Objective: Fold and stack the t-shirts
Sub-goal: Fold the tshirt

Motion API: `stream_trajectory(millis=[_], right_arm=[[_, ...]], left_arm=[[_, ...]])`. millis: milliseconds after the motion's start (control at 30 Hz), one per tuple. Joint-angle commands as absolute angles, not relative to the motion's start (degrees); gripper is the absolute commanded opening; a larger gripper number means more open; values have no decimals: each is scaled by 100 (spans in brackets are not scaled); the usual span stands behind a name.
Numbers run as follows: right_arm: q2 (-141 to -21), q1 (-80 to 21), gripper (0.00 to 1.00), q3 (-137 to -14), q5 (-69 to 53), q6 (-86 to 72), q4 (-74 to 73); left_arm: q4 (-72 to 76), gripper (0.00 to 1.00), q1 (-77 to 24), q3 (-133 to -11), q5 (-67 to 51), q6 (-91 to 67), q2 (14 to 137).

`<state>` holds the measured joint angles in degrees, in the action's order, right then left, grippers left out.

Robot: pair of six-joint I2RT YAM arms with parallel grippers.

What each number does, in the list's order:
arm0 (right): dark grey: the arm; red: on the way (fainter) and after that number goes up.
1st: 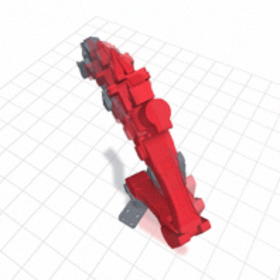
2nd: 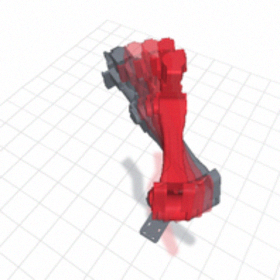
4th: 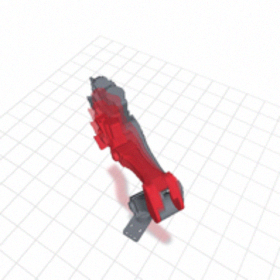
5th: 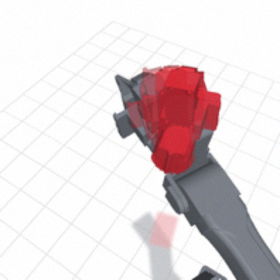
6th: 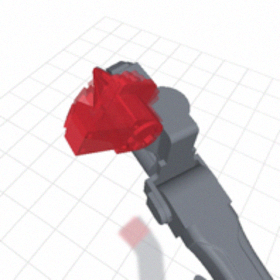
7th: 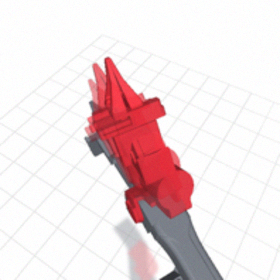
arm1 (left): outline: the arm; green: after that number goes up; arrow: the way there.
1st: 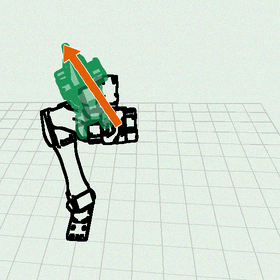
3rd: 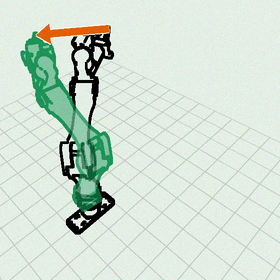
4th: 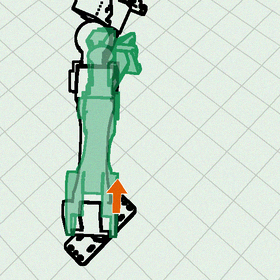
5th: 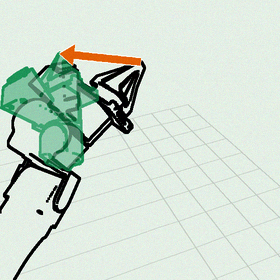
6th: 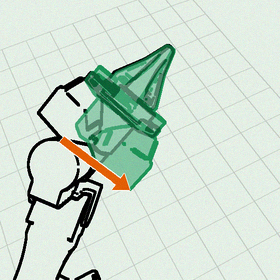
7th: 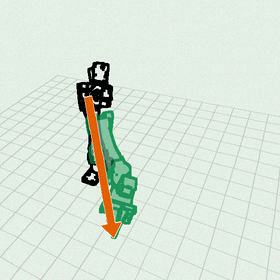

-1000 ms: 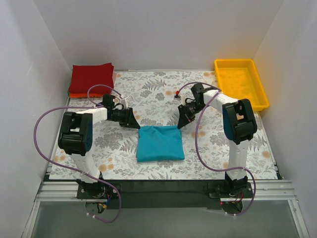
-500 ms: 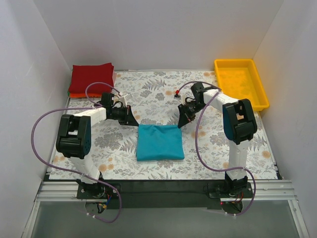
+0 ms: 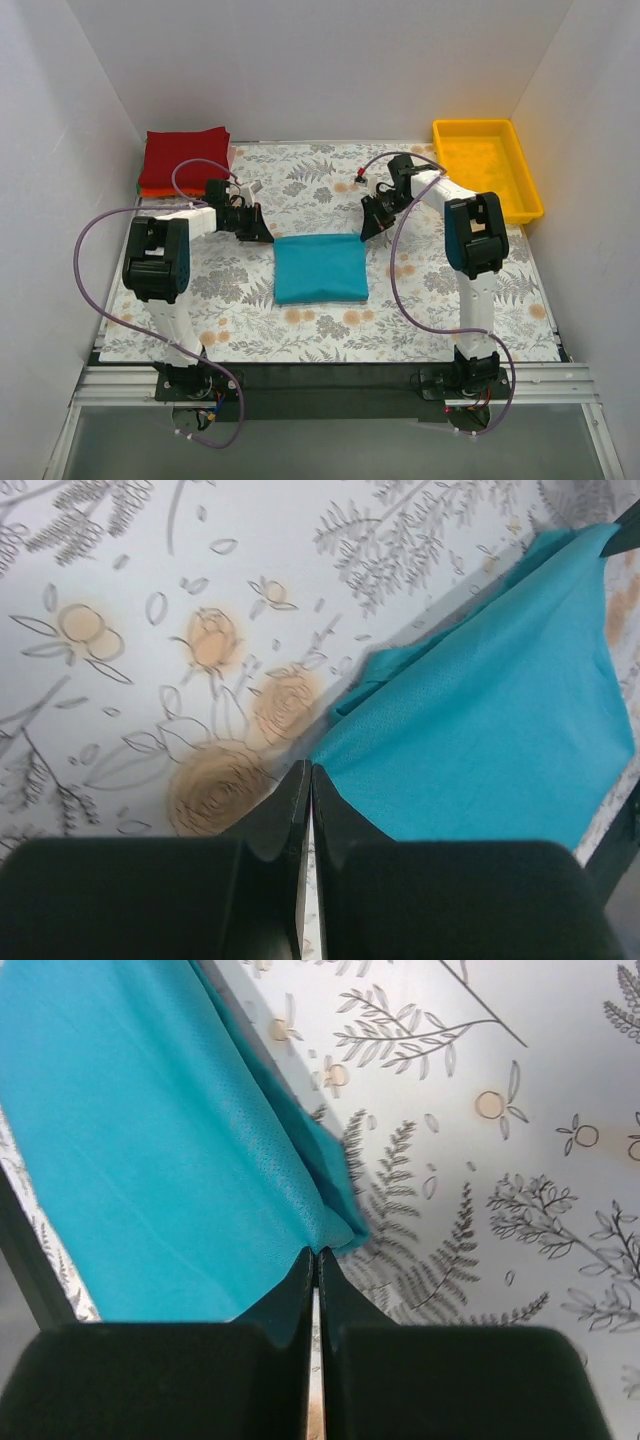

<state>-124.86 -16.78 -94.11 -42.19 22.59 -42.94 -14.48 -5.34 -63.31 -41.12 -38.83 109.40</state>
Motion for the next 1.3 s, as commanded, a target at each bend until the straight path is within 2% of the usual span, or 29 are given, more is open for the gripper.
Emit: stream_trajectory(millis=[0, 133, 200, 233, 267, 300, 333, 400, 433, 467, 533, 567, 600, 667, 733, 833, 900, 967, 1067, 1100, 1167, 1267], right_arm=[[-12752, -1635, 1, -9694, -3929, 2171, -4017], [-13016, -1626, 1, -10028, -3858, 2004, -3885], [-13034, -1617, 13, -10168, -3841, 1934, -3867], [-12991, -1626, 30, -10273, -3832, 1855, -3850], [-12929, -1617, 38, -10335, -3841, 1811, -3858], [-12746, -1608, 44, -10379, -3850, 1784, -3867], [-12622, -1582, 53, -10458, -3876, 1732, -3885], [-12139, -1538, 66, -10459, -3929, 1600, -3867], [-11964, -1521, 72, -10407, -3946, 1556, -3867], [-11623, -1512, 72, -10363, -4042, 1425, -3858], [-11304, -1529, 75, -10161, -4296, 1205, -3771], [-11007, -1547, 80, -9769, -4663, 804, -3501], [-10865, -1625, 91, -9512, -4815, 661, -3281], [-10505, -1740, 98, -8716, -5314, 362, -2746], [-10354, -1959, 98, -8072, -5798, -533, -2174], [-10204, -2276, 98, -6885, -5889, -1877, -944], [-10186, -2538, 97, -6105, -6108, -2502, 125], [-10335, -2706, 94, -5890, -6082, -2760, 324], [-10790, -2900, 79, -5854, -6064, -2742, 430], [-10923, -2918, 70, -5862, -6056, -2742, 439], [-11283, -2892, 64, -5792, -5994, -2690, 422], [-11391, -2725, 44, -5424, -5854, -2585, 370]], left_arm=[[-1169, 0, -422, -6670, -3806, -3823, 11222], [-1099, 0, -396, -6908, -3788, -3841, 11531], [-1072, 0, -378, -7075, -3919, -3876, 11575], [-1064, 0, -369, -7136, -4016, -3885, 11523], [-1063, 1, -360, -7206, -4060, -3902, 11470], [-1055, 16, -317, -7329, -4104, -3920, 11383], [-1072, 22, -282, -7382, -4148, -3946, 11295], [-1221, 39, -185, -7488, -4332, -4060, 10909], [-1300, 67, -158, -7497, -4481, -4087, 10777], [-1396, 76, -150, -7480, -4770, -4096, 10471], [-1494, 85, -158, -7165, -5210, -4332, 10109], [-1416, 85, -176, -6963, -5595, -4577, 9803], [-1276, 86, -245, -6770, -5773, -4962, 9652], [-1178, 87, -395, -6233, -6063, -5333, 9458], [-942, 87, -658, -5699, -6398, -6041, 9290], [-485, 88, -1027, -5266, -6469, -6948, 9246], [-73, 89, -1273, -4897, -6329, -7206, 9255], [-35, 89, -1414, -4773, -6267, -7225, 9404], [-35, 88, -1591, -4737, -6126, -7312, 9904], [-35, 87, -1591, -4703, -6082, -7373, 10062], [-201, 87, -1565, -4737, -5801, -7322, 10648], [-570, 88, -1205, -4702, -5739, -7190, 11187]])
